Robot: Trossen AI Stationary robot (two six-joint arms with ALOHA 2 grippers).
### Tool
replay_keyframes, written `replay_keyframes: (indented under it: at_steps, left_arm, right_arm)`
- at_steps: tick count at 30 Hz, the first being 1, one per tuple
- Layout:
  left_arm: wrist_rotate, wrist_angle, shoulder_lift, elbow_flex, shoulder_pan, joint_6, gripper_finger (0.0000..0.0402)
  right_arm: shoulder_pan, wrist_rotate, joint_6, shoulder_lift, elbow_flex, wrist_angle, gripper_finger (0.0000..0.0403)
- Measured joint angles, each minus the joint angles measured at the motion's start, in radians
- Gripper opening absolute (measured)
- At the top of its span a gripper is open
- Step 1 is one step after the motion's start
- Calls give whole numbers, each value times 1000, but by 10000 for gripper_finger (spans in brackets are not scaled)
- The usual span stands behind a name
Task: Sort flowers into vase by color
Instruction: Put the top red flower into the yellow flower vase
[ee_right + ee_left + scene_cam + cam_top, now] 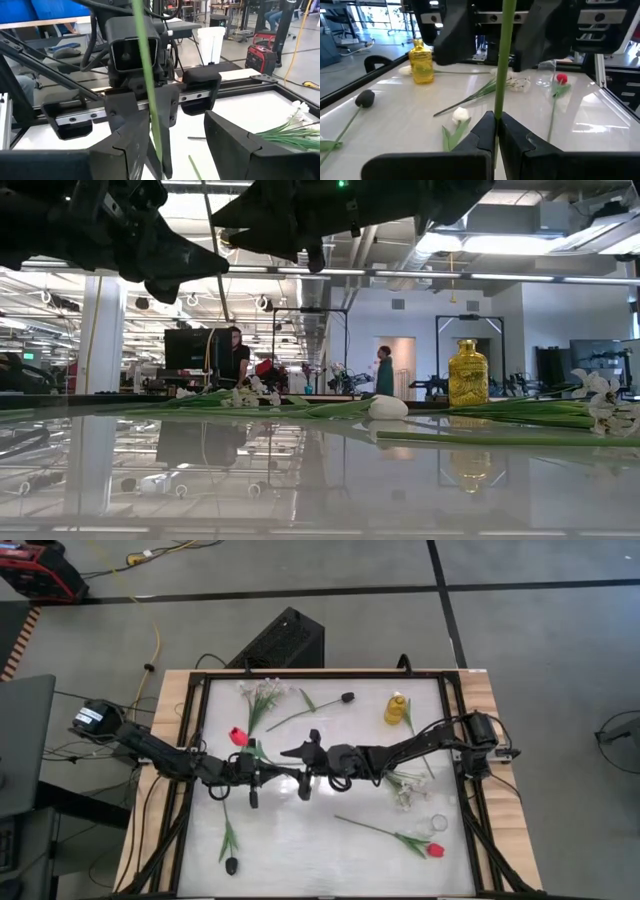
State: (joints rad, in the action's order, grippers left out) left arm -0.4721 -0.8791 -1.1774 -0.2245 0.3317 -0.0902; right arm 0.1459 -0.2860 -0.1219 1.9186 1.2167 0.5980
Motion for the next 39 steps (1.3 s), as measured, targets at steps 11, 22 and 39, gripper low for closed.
replay_keyframes:
  at_steps: [11, 22, 39]
  left_arm:
    - [-9, 21, 0, 0, -6, 0, 0]
    - [-12, 44, 0, 0, -6, 18, 0]
    - [-66, 251, 78, 0, -5, 17, 110]
  right_arm:
    - [-2, 72, 79, 112, 97, 17, 213]
    - [6, 49, 86, 97, 114, -68, 94]
    - [16, -103, 82, -91, 52, -360, 25]
